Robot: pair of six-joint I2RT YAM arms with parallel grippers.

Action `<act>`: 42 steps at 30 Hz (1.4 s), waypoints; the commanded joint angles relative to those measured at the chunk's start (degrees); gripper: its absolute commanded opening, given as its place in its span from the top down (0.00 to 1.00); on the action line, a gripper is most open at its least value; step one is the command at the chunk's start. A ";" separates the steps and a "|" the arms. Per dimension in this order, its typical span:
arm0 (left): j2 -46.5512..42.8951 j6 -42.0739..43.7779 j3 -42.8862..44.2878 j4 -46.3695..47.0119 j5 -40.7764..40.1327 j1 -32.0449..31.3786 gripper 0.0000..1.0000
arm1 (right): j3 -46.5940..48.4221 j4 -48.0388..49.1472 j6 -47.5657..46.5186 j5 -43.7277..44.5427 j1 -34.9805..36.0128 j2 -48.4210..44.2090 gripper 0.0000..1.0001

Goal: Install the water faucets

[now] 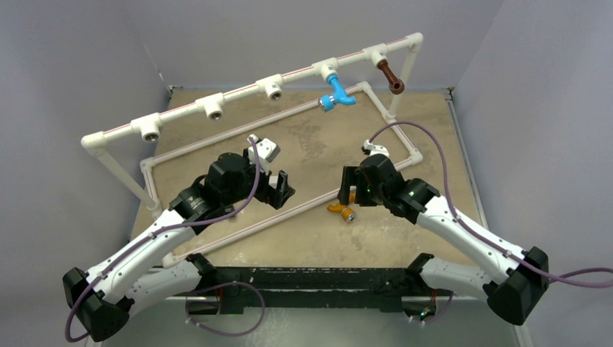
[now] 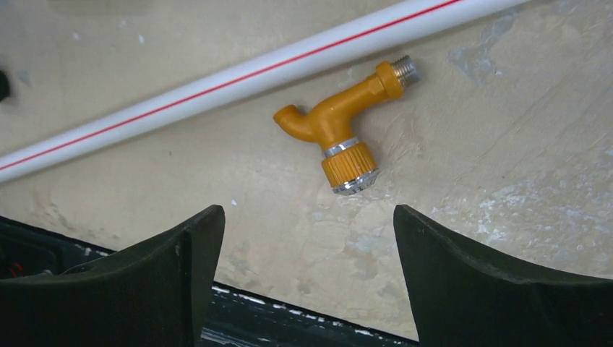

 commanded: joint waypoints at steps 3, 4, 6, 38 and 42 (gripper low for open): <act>-1.12 0.82 2.48 1.79 -0.16 -0.36 0.09 | -0.80 0.20 -0.93 -2.25 0.50 5.59 0.13; -1.17 0.90 2.51 1.77 -0.16 -0.36 0.09 | -0.66 0.30 -0.87 -1.76 0.52 6.36 0.13; -1.36 0.95 2.49 1.67 -0.08 -0.36 0.09 | -0.33 0.59 -0.98 -0.84 0.50 8.09 0.14; -2.26 2.05 2.58 1.29 0.02 -0.36 0.09 | 2.34 5.89 -5.12 -1.05 4.43 27.23 0.23; -2.26 2.10 2.58 1.25 0.17 -0.40 0.09 | 2.11 5.04 -4.34 -0.42 5.80 27.50 0.28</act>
